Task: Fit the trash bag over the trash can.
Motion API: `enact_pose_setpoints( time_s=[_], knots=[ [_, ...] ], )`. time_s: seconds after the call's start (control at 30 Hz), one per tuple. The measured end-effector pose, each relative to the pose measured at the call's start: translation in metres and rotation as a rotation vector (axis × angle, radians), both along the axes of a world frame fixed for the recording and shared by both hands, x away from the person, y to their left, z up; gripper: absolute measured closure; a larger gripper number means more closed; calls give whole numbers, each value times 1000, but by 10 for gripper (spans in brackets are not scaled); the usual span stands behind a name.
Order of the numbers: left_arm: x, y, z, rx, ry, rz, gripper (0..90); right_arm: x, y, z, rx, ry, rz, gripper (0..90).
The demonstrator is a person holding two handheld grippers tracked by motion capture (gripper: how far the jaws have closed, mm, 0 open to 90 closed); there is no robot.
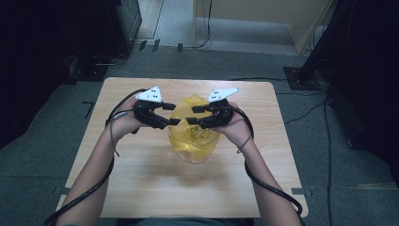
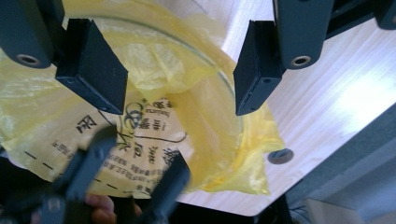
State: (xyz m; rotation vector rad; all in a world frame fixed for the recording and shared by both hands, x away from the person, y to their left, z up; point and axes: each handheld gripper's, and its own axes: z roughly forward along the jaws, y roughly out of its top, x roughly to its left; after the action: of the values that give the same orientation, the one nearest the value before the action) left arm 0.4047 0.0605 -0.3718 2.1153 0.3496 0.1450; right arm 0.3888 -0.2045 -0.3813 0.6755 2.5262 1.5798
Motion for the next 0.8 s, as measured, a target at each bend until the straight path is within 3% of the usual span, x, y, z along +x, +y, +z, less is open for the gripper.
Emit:
enact_pose_setpoints(
  time_s=[0.13,0.23,0.33,0.4,0.43,0.5,0.57,0.63,0.7,0.8],
  knots=[
    [0,-2,-3,9,-17,29,342,-2,10,-6,-93,1,28,537],
    [2,-5,-9,12,-11,47,342,-5,16,-9,-121,21,31,552],
    [2,-8,-14,32,-6,41,342,-5,22,-16,-232,31,53,551],
    [2,-10,-16,41,-9,43,333,-6,24,-19,-293,17,77,523],
    [2,-10,-17,44,-8,48,331,-7,25,-20,-315,32,83,511],
    [2,-10,-18,43,-7,50,331,-6,26,-21,-333,39,76,409],
    [2,-11,-20,47,-5,49,331,-5,26,-22,-346,78,53,331],
    [2,-11,-22,56,-3,45,332,-6,27,-23,-395,63,104,258],
    [2,-12,-24,61,-2,44,332,-7,30,-23,-437,63,88,242],
    [1,-13,-26,63,1,44,332,-6,29,-24,-425,116,71,263]
  ],
)
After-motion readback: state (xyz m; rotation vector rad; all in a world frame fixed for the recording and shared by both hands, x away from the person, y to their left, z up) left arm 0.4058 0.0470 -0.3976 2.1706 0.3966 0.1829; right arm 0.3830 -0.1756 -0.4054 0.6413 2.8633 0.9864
